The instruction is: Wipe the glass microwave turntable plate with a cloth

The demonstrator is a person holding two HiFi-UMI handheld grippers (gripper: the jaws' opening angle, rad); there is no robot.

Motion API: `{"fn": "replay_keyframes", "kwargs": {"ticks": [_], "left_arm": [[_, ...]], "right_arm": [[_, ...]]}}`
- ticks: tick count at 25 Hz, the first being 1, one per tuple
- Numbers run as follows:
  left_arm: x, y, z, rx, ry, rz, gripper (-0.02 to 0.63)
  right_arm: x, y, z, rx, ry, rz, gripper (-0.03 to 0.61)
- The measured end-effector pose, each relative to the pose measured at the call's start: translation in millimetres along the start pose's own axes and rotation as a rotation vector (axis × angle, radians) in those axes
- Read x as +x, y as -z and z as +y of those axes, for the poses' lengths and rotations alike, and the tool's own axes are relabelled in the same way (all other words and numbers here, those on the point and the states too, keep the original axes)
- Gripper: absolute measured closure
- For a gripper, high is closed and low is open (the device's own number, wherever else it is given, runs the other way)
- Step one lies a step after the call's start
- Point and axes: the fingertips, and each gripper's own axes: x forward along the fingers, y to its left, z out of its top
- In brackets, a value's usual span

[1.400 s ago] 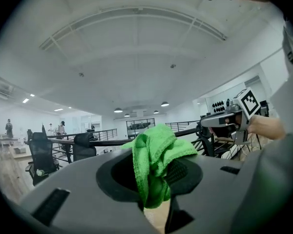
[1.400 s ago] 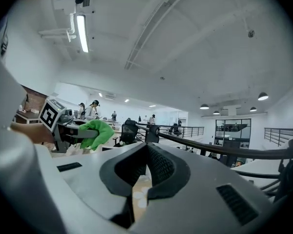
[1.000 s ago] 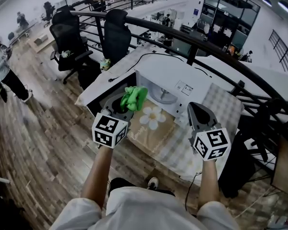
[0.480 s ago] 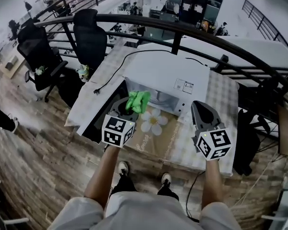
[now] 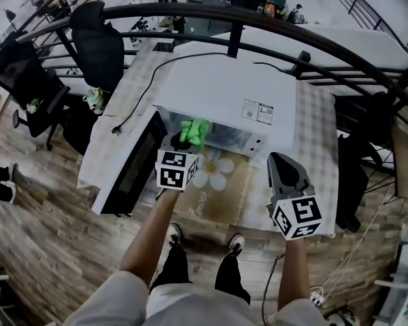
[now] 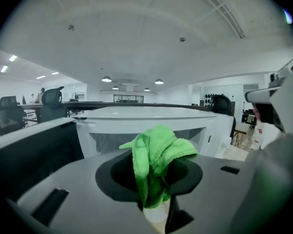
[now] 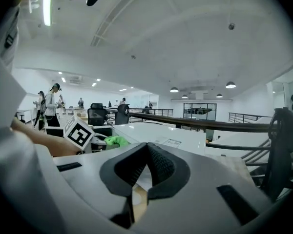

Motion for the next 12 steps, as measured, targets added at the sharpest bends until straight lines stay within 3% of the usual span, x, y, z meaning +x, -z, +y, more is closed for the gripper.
{"fn": "replay_keyframes", "kwargs": {"ticks": [7, 12], "left_arm": [[78, 39, 31, 0.031, -0.136, 0.050, 0.485], [120, 49, 49, 0.112, -0.191, 0.103, 0.480]], "right_arm": [[9, 44, -19, -0.017, 0.012, 0.055, 0.565], [9, 69, -21, 0.000, -0.014, 0.049, 0.566]]}}
